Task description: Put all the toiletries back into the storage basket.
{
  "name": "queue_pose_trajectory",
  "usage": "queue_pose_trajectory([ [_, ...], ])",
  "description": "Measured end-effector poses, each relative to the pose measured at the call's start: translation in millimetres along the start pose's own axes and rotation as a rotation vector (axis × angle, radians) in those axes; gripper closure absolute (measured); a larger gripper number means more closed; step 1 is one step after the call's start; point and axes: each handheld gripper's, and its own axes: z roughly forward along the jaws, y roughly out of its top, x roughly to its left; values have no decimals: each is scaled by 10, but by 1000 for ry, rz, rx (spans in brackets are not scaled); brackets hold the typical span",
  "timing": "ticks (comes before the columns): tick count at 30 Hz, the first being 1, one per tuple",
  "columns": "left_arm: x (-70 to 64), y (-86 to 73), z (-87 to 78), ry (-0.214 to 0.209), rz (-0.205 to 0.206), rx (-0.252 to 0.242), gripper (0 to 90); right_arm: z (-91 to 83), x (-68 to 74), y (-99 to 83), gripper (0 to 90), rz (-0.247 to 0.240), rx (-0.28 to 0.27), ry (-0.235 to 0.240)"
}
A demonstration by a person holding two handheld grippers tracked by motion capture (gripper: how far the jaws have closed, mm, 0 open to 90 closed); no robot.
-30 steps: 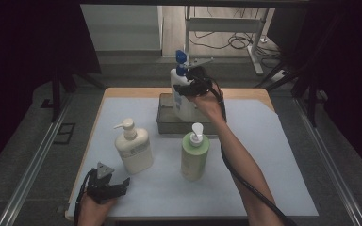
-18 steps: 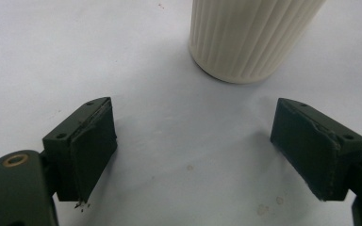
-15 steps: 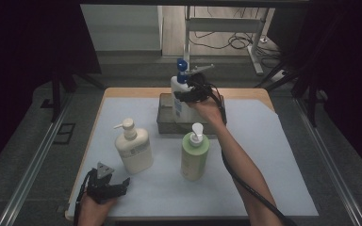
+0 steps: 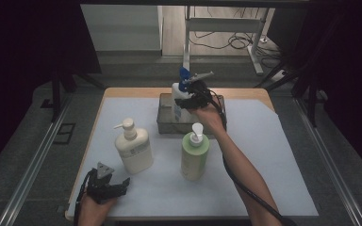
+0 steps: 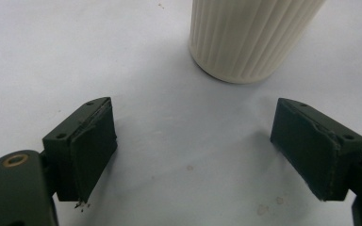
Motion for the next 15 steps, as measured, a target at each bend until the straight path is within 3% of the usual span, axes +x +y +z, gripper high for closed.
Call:
queue_pose_trajectory([
  [15,-1,0,0,1,0,0,147,-4,18,-3,390,-20,10,0],
])
